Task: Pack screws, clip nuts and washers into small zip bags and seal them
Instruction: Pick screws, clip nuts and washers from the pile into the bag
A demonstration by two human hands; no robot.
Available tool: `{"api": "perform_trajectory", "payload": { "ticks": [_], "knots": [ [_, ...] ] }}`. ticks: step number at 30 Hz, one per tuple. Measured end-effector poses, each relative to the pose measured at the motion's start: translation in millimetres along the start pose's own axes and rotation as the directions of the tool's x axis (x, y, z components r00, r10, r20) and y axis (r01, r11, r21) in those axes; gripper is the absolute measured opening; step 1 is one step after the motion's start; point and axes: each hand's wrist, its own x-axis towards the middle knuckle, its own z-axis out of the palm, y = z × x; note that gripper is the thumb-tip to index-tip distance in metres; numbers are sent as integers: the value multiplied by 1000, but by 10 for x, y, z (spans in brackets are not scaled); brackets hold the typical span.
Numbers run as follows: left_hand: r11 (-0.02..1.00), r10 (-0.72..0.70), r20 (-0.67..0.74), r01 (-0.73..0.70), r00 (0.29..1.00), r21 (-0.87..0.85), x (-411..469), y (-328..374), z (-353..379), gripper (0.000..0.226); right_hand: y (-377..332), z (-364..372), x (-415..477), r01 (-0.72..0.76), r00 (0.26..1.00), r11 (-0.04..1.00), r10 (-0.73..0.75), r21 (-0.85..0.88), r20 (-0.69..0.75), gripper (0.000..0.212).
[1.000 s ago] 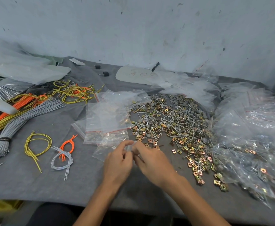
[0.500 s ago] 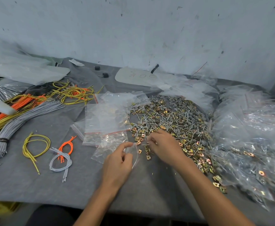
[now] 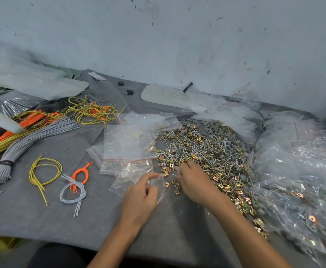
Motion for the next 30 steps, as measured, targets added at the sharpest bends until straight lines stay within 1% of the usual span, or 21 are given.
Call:
{"api": "perform_trajectory", "payload": {
  "ticks": [2,4,7,10,13,16,18,20,22,24,25,28,30],
  "knots": [
    [1000,6,1,-6,1000,6,-2,2,2,42,-82,-62,-127,19,999,993,-14,117,-48,8],
    [1000,0,3,0,1000,8,-5,-1,5,42,-190,-101,-270,69,997,976,-60,207,-47,10],
    [1000,0,8,0,1000,10,6,-9,5,43,-345,-103,-411,175,984,961,-168,216,-54,5],
    [1000,-3,8,3,1000,13,11,-14,0,43,-463,-30,-413,223,975,957,-220,184,-37,9],
    [1000,-16,8,16,1000,-14,5,-26,-9,41,-526,69,-378,242,970,949,-234,200,-63,8],
    [1000,-1,-12,0,1000,-19,8,-32,-12,37,-484,94,-373,243,968,918,-209,315,-137,16],
    [1000,12,-15,-12,1000,-1,13,-23,-1,37,-384,51,-336,210,970,898,-141,386,-200,12],
    [1000,0,-12,0,1000,-2,17,-23,10,38,-206,-19,-236,112,974,920,-26,375,-225,9],
    [1000,-5,-12,5,1000,-1,13,-28,12,39,1,-89,-98,-25,978,966,77,258,-193,6],
    [1000,-3,-10,3,1000,2,7,-28,11,39,164,-125,18,-132,976,984,150,120,-159,7],
    [1000,-2,-10,2,1000,2,7,-30,10,39,221,-124,66,-158,975,984,169,83,-144,7],
    [1000,-8,-7,8,1000,3,13,-33,13,40,287,-80,154,-183,977,981,188,64,-99,4],
    [1000,-8,-6,8,1000,2,11,-36,14,40,289,-45,182,-195,977,981,196,24,-88,10]
  ]
}}
